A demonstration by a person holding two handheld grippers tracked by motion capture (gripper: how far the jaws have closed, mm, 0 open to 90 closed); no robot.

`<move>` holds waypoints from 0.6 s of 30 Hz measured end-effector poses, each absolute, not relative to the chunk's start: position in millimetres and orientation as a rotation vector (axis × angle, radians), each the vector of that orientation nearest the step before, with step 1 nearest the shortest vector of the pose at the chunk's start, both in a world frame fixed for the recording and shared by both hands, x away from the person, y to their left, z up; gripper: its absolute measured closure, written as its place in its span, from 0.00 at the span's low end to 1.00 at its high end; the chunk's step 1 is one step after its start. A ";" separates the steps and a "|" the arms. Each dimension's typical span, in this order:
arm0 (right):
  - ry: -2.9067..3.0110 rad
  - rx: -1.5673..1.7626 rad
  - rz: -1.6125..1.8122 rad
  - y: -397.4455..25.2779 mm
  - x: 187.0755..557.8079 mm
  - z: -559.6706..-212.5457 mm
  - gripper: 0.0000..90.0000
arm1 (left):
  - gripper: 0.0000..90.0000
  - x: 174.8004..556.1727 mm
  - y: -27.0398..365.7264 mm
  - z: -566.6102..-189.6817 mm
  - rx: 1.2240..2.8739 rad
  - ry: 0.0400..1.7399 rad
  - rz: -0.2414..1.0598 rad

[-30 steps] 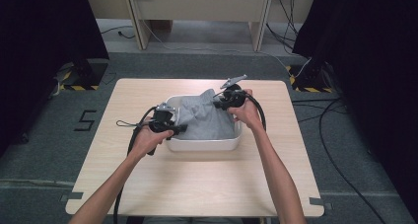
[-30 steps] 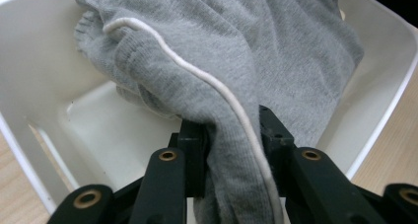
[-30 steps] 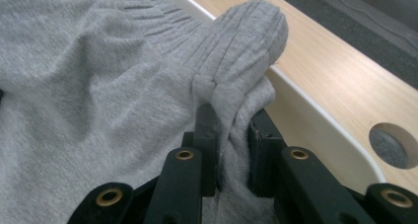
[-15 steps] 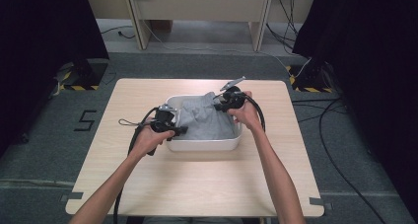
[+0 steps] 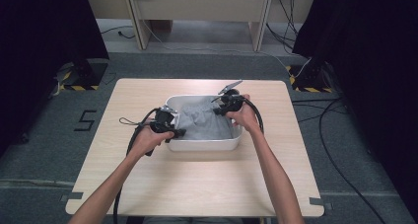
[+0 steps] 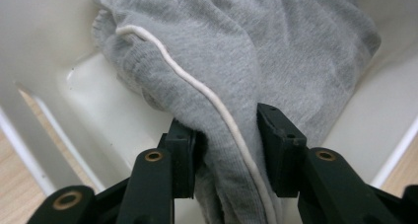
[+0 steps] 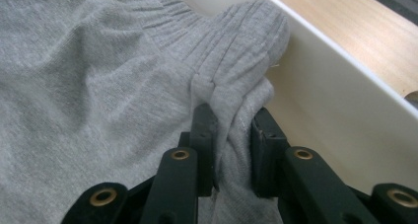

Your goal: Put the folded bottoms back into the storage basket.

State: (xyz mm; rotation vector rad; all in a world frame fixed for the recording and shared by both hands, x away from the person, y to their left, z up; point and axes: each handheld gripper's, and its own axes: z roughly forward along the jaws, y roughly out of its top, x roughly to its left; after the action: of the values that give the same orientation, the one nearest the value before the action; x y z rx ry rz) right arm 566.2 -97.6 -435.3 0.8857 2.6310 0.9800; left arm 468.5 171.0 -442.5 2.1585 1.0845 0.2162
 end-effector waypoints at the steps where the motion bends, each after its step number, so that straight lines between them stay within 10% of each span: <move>1: 2.631 0.886 0.980 -97.6 566.2 -435.3 0.82 | 0.67 468.5 171.0 -442.8 2.161 1.084 0.221; 18: 2.582 0.933 0.923 -90.8 559.7 -429.3 0.55 | 0.41 458.0 174.0 -425.5 2.093 1.084 0.335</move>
State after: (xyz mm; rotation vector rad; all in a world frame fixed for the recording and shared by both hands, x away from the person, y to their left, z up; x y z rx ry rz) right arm 559.7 -90.8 -429.3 0.9335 2.5819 0.9226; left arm 458.0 174.0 -425.5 2.0926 1.0843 0.3347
